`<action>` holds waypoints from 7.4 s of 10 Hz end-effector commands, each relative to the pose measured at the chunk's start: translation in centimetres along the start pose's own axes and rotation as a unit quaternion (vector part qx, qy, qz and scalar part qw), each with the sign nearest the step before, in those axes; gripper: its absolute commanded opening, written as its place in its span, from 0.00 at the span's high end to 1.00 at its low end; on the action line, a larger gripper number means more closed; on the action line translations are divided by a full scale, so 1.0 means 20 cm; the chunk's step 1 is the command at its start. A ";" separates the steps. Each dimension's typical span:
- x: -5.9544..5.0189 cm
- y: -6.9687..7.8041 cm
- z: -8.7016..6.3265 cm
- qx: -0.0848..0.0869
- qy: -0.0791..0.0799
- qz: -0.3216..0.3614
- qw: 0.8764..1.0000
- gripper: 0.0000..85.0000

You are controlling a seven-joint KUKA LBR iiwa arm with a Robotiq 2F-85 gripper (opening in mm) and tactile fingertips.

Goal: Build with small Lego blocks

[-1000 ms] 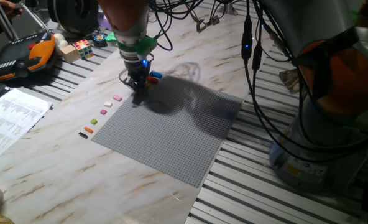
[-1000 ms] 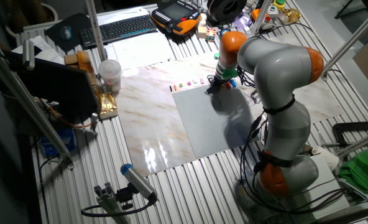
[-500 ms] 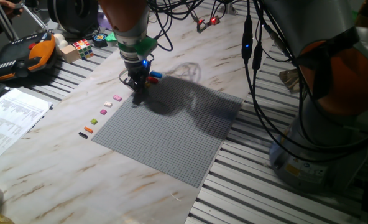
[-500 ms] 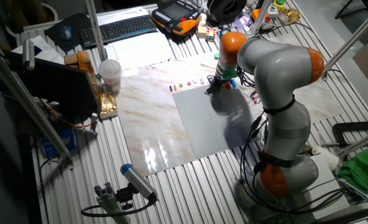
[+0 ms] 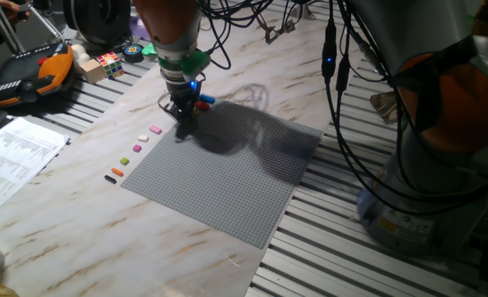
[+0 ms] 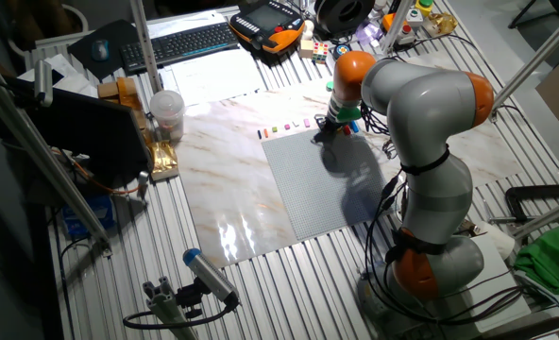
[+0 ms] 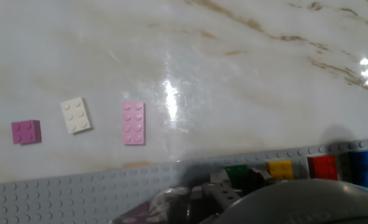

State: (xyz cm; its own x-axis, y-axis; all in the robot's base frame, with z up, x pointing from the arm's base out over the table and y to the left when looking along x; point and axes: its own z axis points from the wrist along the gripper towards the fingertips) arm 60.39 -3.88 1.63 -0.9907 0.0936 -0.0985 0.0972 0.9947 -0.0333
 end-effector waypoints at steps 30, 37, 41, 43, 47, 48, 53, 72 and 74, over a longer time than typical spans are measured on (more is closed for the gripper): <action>-0.02 0.02 -0.09 0.005 0.043 -0.009 0.999 0.89; -0.01 0.00 -0.07 0.004 0.040 -0.012 0.999 0.92; -0.01 0.00 -0.05 -0.001 0.036 -0.010 0.999 0.93; -0.02 0.00 -0.09 0.003 0.042 -0.010 0.999 0.93; -0.05 0.01 -0.14 0.006 0.045 -0.012 0.999 0.93; -0.06 0.02 -0.15 0.004 0.041 -0.011 0.999 0.93; -0.10 0.11 -0.13 -0.005 0.029 -0.003 1.000 0.99; -0.19 0.30 -0.09 -0.006 0.003 0.001 1.000 0.66; -0.20 0.33 -0.08 -0.007 0.000 0.009 1.000 0.62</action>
State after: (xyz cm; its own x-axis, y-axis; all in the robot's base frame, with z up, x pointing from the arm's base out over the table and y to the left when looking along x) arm 64.83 2.32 3.40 -0.9889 0.1107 -0.0988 0.1130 0.9934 -0.0178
